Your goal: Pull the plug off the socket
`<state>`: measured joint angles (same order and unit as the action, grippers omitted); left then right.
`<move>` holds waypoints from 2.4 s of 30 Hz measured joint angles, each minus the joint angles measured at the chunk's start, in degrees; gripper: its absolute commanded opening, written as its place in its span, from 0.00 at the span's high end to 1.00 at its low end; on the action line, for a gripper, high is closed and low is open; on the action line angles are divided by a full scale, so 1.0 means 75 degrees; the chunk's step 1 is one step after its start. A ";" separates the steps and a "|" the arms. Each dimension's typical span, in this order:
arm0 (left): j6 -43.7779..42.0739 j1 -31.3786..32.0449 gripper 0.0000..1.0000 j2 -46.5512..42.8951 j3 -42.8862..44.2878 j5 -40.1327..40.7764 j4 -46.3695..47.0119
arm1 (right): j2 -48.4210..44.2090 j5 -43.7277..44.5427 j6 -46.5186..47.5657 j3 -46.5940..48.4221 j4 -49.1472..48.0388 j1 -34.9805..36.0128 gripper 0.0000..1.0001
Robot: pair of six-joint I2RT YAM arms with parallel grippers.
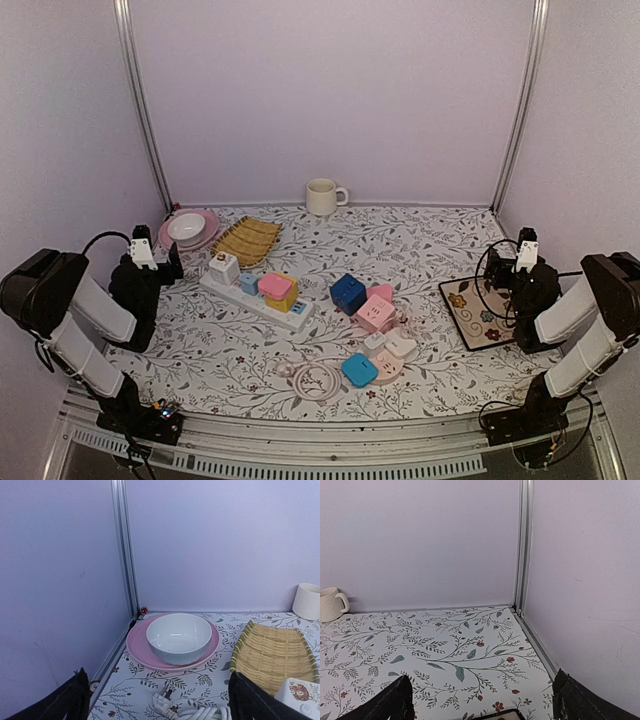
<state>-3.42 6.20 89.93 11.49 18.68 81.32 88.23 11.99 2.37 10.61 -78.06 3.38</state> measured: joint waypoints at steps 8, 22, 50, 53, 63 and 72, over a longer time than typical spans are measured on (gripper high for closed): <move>0.0003 0.0000 0.03 0.0000 0.0000 0.0000 0.0000 | 0.0000 0.0000 0.0000 0.0000 -0.0003 -0.0003 0.01; -0.0184 0.0449 0.03 -0.1279 0.0382 0.0860 -0.1431 | -0.0079 0.0195 -0.0035 -0.0012 -0.0058 0.0000 0.01; 0.3789 0.0536 0.03 -0.4121 0.2970 -0.1635 -0.8973 | -0.5444 0.0504 -0.1830 0.1518 0.4674 0.0396 0.01; 0.3841 0.1064 0.03 -0.4074 0.2821 -0.1483 -0.8819 | -0.5520 0.0146 -0.2299 0.1865 0.5543 0.0396 0.01; 0.4226 0.1903 0.03 -0.3375 0.2664 -0.1932 -0.8632 | -0.4214 -0.0685 -0.2975 0.3203 0.8070 0.1341 0.01; 0.4497 0.3643 0.03 -0.2769 0.2990 -0.1976 -0.8859 | -0.3104 0.0070 -0.2745 0.3829 0.9279 0.4019 0.01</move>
<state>30.30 33.52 69.17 33.91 3.86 14.87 64.95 12.51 -18.22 39.33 -8.47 33.52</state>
